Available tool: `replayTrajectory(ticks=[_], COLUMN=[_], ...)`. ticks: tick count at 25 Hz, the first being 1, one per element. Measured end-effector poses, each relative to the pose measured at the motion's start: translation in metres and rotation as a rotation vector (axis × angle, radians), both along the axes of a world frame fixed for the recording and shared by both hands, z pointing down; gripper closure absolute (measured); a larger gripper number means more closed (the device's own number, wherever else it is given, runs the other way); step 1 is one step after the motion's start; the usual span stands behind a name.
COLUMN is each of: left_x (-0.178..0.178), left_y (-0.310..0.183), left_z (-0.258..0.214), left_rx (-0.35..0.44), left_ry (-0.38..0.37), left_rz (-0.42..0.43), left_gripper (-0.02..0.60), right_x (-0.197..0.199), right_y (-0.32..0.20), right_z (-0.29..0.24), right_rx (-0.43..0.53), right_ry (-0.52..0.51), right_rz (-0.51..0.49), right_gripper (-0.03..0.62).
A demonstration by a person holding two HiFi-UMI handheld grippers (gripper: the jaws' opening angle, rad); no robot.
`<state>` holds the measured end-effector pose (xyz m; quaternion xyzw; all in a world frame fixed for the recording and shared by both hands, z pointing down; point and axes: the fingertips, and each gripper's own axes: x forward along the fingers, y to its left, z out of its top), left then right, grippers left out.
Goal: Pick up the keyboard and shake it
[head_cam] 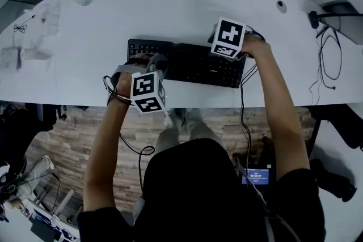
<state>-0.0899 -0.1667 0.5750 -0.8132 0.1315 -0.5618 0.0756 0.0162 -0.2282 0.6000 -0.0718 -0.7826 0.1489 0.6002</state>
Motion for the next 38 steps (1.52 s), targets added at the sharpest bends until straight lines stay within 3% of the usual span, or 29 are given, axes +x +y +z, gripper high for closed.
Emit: replayTrajectory(ticks=[4, 7, 20, 24, 29, 38], left_x=[0.000, -0.001, -0.015, -0.016, -0.008, -0.008], left_y=[0.005, 0.014, 0.065, 0.085, 0.111, 0.144], left_z=[-0.015, -0.032, -0.119, -0.140, -0.175, -0.215], left_rx=[0.013, 0.041, 0.222, 0.245, 0.225, 0.340], left_ry=[0.062, 0.091, 0.284, 0.374, 0.564, 0.691], left_rz=[-0.044, -0.059, -0.165, -0.210, -0.254, -0.298], left_gripper=[0.566, 0.566, 0.566, 0.566, 0.566, 0.566], right_x=[-0.013, -0.023, -0.055, -0.062, -0.068, -0.071], right_y=[0.001, 0.016, 0.094, 0.122, 0.153, 0.190], right_z=[-0.036, -0.063, -0.165, -0.185, -0.202, -0.234], right_rx=[0.155, 0.204, 0.445, 0.505, 0.589, 0.688], right_ry=[-0.118, -0.196, -0.423, -0.466, -0.500, -0.615], right_rz=[0.069, 0.118, 0.299, 0.360, 0.428, 0.539], right_gripper=[0.536, 0.556, 0.574, 0.574, 0.574, 0.576])
